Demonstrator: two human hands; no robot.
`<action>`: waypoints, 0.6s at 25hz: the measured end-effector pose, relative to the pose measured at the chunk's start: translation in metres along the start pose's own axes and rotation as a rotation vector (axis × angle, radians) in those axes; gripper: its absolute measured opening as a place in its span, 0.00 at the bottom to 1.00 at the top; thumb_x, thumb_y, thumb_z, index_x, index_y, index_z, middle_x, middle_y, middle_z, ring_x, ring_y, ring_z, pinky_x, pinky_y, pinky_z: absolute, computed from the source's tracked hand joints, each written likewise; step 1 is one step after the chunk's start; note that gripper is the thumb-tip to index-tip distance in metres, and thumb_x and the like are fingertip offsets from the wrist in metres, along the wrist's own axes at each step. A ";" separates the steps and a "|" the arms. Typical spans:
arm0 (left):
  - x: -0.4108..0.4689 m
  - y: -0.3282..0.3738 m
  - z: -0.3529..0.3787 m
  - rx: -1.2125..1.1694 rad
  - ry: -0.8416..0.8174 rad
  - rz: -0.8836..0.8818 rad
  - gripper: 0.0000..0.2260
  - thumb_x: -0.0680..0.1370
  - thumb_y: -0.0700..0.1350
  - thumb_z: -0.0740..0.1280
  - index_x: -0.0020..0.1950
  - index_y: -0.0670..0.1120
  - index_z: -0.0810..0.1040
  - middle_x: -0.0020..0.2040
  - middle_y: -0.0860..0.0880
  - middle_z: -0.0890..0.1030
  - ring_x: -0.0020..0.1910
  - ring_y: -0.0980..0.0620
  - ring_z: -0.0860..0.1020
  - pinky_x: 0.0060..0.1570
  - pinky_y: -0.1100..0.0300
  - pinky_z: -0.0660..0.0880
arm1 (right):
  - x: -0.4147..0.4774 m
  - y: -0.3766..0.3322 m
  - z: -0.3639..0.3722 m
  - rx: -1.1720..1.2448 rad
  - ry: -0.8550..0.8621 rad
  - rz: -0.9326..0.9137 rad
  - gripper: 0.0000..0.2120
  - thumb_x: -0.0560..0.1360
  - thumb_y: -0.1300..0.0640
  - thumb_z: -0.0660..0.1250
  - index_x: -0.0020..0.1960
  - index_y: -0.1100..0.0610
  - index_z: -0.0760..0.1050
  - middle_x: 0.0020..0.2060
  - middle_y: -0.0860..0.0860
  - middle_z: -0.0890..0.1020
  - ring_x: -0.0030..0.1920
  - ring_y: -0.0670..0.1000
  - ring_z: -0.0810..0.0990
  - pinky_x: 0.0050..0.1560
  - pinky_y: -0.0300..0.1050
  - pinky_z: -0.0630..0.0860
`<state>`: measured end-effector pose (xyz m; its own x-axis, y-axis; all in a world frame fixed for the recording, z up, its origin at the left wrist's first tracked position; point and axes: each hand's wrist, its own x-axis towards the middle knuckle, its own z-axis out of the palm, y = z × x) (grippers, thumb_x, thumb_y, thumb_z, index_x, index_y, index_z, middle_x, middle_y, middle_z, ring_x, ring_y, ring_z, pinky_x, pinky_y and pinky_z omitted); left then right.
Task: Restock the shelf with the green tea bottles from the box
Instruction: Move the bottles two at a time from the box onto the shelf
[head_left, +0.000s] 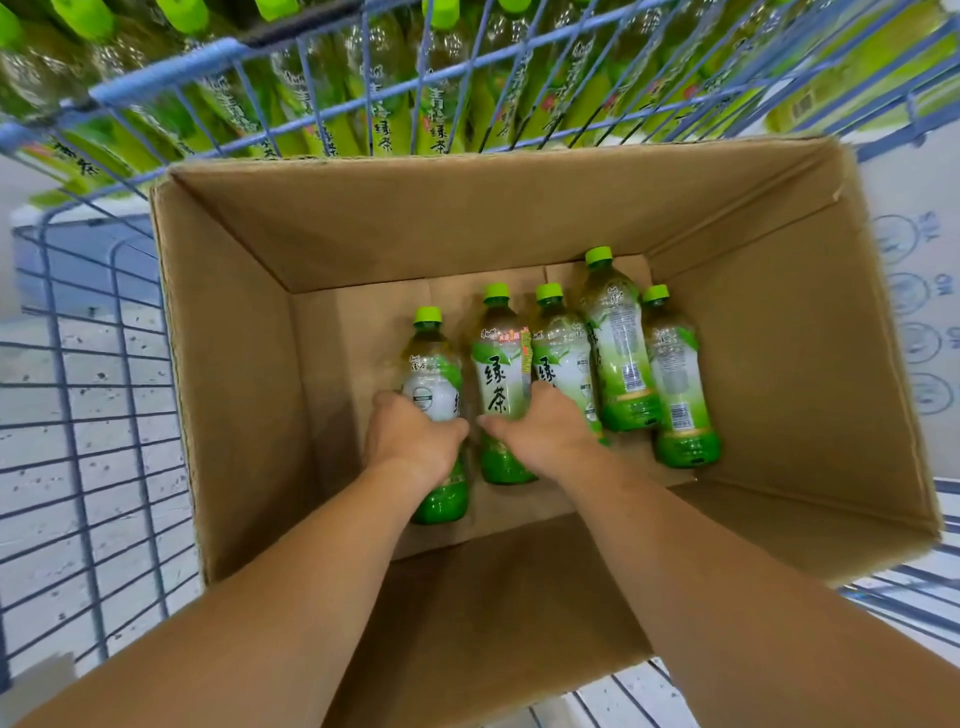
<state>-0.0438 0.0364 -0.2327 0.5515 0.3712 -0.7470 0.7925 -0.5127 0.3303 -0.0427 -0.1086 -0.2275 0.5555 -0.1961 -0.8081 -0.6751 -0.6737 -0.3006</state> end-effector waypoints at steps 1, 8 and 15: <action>-0.001 -0.001 -0.002 0.001 0.018 -0.013 0.31 0.65 0.51 0.79 0.61 0.42 0.70 0.55 0.44 0.79 0.52 0.41 0.80 0.49 0.54 0.77 | 0.002 -0.001 0.003 0.008 0.020 0.010 0.31 0.71 0.42 0.75 0.64 0.59 0.70 0.57 0.53 0.78 0.51 0.55 0.76 0.41 0.42 0.68; -0.009 -0.001 -0.016 -0.124 -0.008 -0.114 0.30 0.63 0.52 0.79 0.54 0.46 0.64 0.50 0.47 0.77 0.49 0.43 0.79 0.45 0.56 0.74 | 0.008 -0.006 0.013 0.194 0.021 0.077 0.16 0.67 0.52 0.76 0.50 0.57 0.77 0.42 0.52 0.83 0.40 0.51 0.81 0.34 0.39 0.72; -0.028 0.001 -0.038 -0.071 -0.039 -0.001 0.14 0.58 0.52 0.76 0.36 0.45 0.79 0.33 0.50 0.81 0.28 0.55 0.78 0.22 0.66 0.65 | -0.037 0.003 -0.009 0.416 -0.087 0.130 0.26 0.63 0.53 0.74 0.59 0.55 0.76 0.50 0.53 0.83 0.49 0.55 0.83 0.52 0.52 0.81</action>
<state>-0.0485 0.0553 -0.1898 0.5412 0.3402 -0.7690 0.8103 -0.4556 0.3686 -0.0611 -0.1094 -0.1939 0.4217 -0.1875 -0.8871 -0.8845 -0.3001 -0.3571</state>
